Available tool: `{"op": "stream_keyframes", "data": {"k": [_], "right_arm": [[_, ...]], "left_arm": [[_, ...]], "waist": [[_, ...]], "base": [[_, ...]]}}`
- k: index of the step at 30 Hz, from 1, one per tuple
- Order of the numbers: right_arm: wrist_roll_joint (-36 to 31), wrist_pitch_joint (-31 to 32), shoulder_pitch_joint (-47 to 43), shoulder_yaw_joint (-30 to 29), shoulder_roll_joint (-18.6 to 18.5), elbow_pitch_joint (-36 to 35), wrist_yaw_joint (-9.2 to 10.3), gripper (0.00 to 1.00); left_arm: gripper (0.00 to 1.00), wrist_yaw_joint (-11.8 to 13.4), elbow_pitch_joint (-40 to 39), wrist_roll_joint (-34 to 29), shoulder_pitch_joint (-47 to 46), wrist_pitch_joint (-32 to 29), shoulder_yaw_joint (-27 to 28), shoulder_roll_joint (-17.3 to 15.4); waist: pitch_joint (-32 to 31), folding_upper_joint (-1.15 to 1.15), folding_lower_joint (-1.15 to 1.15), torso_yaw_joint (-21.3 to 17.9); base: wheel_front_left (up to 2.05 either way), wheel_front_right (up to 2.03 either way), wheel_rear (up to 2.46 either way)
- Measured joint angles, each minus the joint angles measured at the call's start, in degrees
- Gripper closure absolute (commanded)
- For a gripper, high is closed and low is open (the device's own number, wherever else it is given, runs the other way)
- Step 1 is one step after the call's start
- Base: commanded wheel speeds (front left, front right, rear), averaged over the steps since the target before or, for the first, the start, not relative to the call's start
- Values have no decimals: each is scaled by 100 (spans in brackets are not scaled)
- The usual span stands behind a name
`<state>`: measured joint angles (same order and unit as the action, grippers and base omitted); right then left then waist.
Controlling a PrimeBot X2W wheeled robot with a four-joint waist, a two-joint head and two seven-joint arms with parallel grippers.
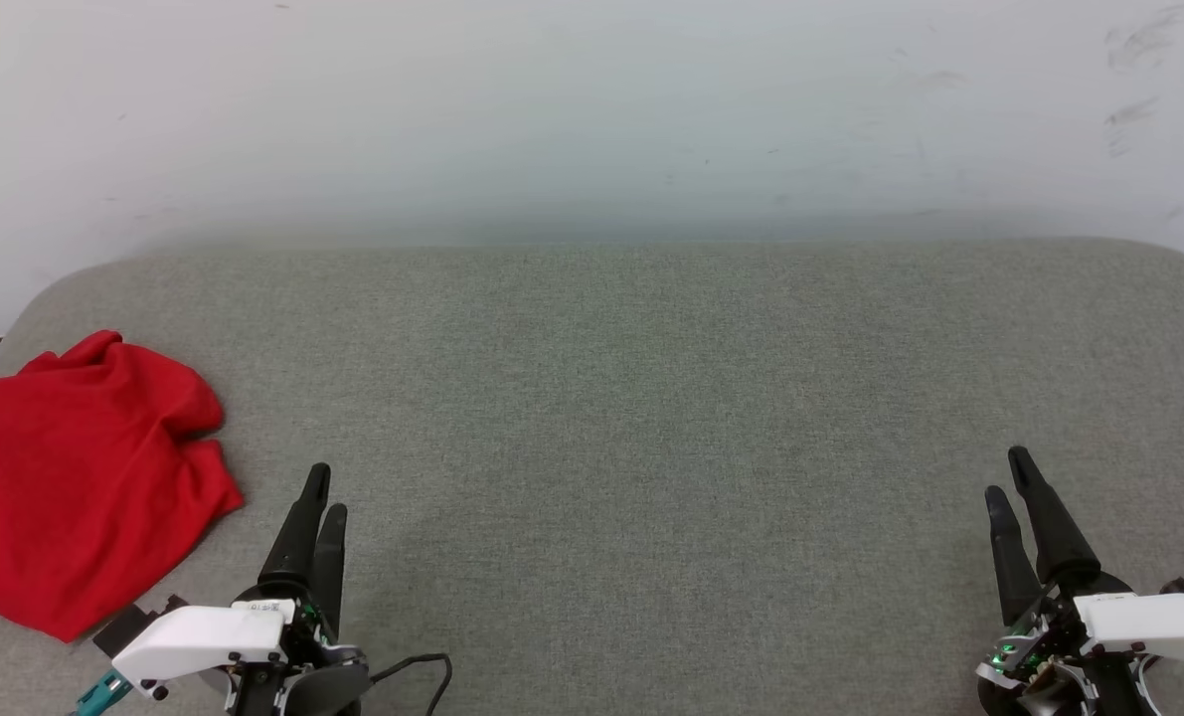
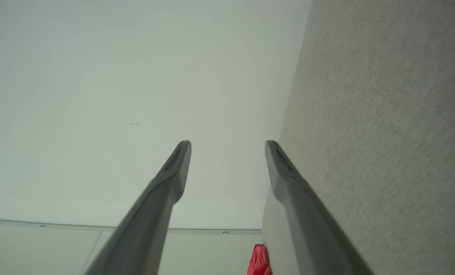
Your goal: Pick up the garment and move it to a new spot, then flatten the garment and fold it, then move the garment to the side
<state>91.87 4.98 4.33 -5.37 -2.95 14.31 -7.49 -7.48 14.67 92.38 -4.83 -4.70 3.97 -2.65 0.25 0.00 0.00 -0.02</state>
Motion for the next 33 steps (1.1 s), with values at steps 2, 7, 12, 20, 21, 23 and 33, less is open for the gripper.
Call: {"op": "stream_keyframes", "data": {"k": [2,7,12,20,21,23,33], "right_arm": [[-25,-53,1,35,0,-47,0,0],[-168,-201,3,127,-21,-152,0,0],[-531,-363,7,240,-108,-238,0,0],[-1595,-557,43,358,-220,-396,0,0],[-1724,-581,43,366,-219,-419,0,0],[-2049,-623,43,394,-220,-449,0,0],[-3818,-824,51,466,-219,-598,0,0]], "left_arm": [[0,0,-43,-2,-21,44,-62,0],[0,0,-157,-120,-82,199,-226,-10],[0,0,-274,-438,-115,344,-335,-27],[0,0,-482,-1313,-118,534,-281,-19],[0,0,-503,-1392,-118,548,-278,-14],[0,0,-525,-1591,-119,598,-288,-14],[0,0,-610,-3067,-147,842,-339,-10]], "waist": [[3,0,0,0],[6,0,0,0],[10,0,0,-1],[16,0,0,-4],[16,0,0,-4],[17,0,0,-3],[30,0,0,-10]], "base": [[0,0,0],[0,0,0],[0,0,0],[0,0,0],[0,0,0],[0,0,0],[0,0,0]]}}
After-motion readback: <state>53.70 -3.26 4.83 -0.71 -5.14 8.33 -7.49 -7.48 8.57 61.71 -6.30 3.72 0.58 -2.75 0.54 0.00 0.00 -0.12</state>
